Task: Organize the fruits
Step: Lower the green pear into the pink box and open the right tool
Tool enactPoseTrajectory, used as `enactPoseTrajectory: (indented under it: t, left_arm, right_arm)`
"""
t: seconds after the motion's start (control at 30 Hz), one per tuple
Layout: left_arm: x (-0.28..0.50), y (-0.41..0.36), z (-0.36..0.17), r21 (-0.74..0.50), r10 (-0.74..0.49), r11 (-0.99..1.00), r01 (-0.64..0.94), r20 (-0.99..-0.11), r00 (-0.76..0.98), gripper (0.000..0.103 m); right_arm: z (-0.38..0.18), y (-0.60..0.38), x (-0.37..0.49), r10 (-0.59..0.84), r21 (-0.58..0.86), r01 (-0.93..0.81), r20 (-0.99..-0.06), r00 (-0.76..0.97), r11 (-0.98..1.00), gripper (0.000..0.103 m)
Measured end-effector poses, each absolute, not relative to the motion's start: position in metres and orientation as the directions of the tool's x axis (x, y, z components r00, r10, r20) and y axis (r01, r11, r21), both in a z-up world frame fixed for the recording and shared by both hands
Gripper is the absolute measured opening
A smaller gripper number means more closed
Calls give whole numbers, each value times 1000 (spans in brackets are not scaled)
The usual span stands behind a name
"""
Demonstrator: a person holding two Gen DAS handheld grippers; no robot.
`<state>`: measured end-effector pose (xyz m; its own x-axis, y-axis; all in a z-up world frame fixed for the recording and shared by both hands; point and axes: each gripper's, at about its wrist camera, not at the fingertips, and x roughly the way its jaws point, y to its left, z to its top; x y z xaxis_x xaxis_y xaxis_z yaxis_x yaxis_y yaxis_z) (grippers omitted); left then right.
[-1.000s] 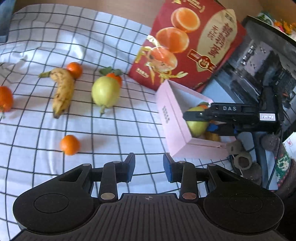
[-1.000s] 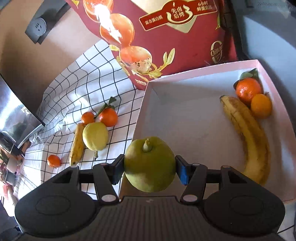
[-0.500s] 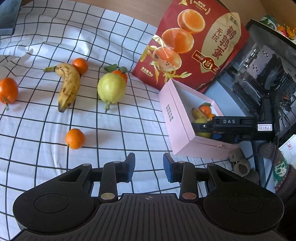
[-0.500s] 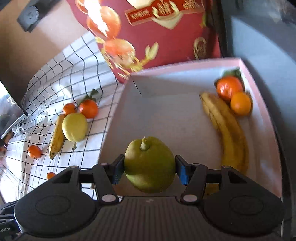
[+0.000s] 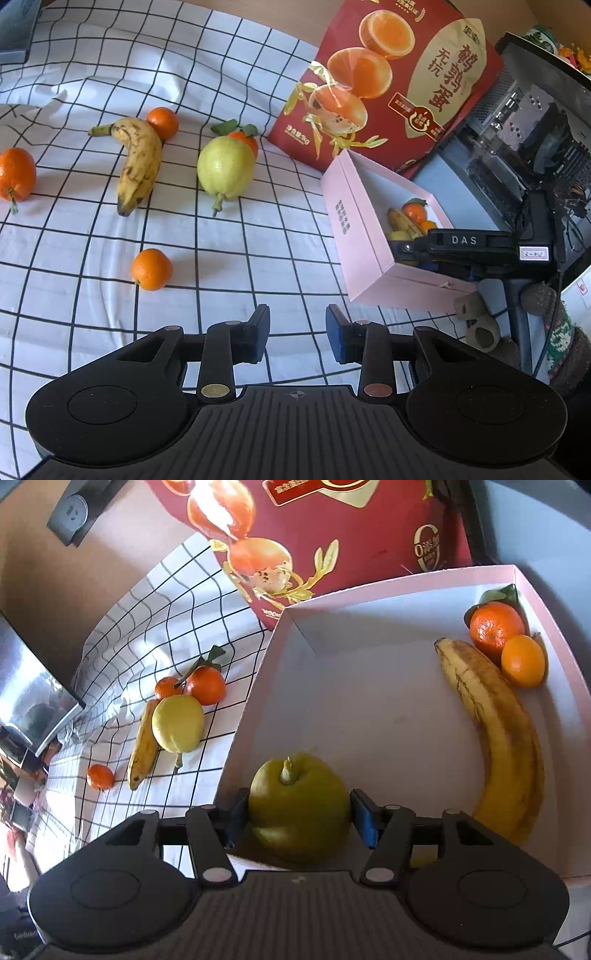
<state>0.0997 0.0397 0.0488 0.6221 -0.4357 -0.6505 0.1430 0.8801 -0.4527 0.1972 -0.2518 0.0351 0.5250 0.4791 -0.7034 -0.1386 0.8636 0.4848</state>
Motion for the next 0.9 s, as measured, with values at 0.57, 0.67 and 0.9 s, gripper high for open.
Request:
enactPoseTrajectory:
  t: [0.57,0.67,0.9]
  left_arm:
    - [101,35,45,-432,-429,889,151,-670,607,37]
    - [103,44,48,-396,-373,911,113,-676,636,37]
    - [118,76,59,-252,-186,968,9,-688,702,37]
  right_arm:
    - [74,-232,149,359,225,-282,-653,667,933,60]
    - [85,-215,129,273,65,-299,-621,735,952,62]
    - [95,-178,95,230,-98,-331,-535,813,939,71]
